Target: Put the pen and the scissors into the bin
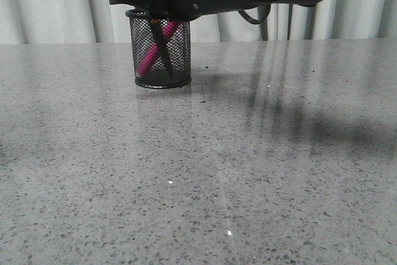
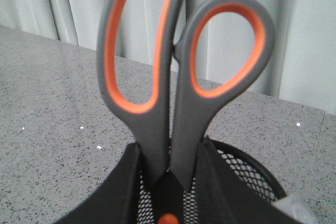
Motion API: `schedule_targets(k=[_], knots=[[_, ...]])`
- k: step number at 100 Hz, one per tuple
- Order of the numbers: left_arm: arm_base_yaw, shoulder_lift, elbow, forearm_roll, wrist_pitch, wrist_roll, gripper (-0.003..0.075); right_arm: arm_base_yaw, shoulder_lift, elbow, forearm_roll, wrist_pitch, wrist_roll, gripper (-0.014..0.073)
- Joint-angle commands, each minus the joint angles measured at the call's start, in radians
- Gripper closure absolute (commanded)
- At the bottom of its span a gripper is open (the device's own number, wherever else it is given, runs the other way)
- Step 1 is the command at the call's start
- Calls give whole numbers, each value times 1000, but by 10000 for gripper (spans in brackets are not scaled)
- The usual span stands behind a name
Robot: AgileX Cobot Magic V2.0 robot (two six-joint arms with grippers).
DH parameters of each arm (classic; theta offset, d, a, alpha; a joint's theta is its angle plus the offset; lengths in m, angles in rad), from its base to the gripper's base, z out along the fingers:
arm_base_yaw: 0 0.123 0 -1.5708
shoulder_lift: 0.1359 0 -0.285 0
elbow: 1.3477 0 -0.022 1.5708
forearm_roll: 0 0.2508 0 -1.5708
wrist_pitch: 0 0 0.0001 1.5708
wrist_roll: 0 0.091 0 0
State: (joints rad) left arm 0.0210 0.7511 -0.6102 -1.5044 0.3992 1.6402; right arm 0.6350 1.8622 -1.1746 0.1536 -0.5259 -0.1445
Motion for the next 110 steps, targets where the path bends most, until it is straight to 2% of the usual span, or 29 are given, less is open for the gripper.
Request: schedule_targets(k=[1, 18, 25, 53, 61, 68, 75, 89, 101, 110], knots=[[-7, -5, -26, -40, 1, 3, 739, 1, -51, -19, -7, -93, -6, 570], [-7, -5, -26, -40, 1, 3, 739, 1, -62, -19, -7, -127, -6, 310], [-7, -5, -26, -40, 1, 3, 739, 1, -74, -19, -7, -132, -6, 244], [-7, -5, -26, -40, 1, 3, 739, -1, -167, -19, -7, -132, -8, 234], [-7, -5, -26, -40, 1, 3, 739, -2, -213, -19, -7, -130, -48, 236], [-7, -5, -26, -40, 1, 3, 739, -8, -271, -19, -7, -109, -109, 265], [-7, -5, -26, -40, 1, 3, 739, -22, -342, -19, -7, -51, -168, 356], [-7, -5, -26, -12, 1, 3, 739, -95, -501, -19, -7, 168, -187, 672], [-7, -13, -24, 7, -16, 3, 740, -181, -632, -3, -7, 386, -187, 662], [-7, -39, -1, -19, -72, 3, 740, -224, -739, 76, -9, 385, -187, 662]])
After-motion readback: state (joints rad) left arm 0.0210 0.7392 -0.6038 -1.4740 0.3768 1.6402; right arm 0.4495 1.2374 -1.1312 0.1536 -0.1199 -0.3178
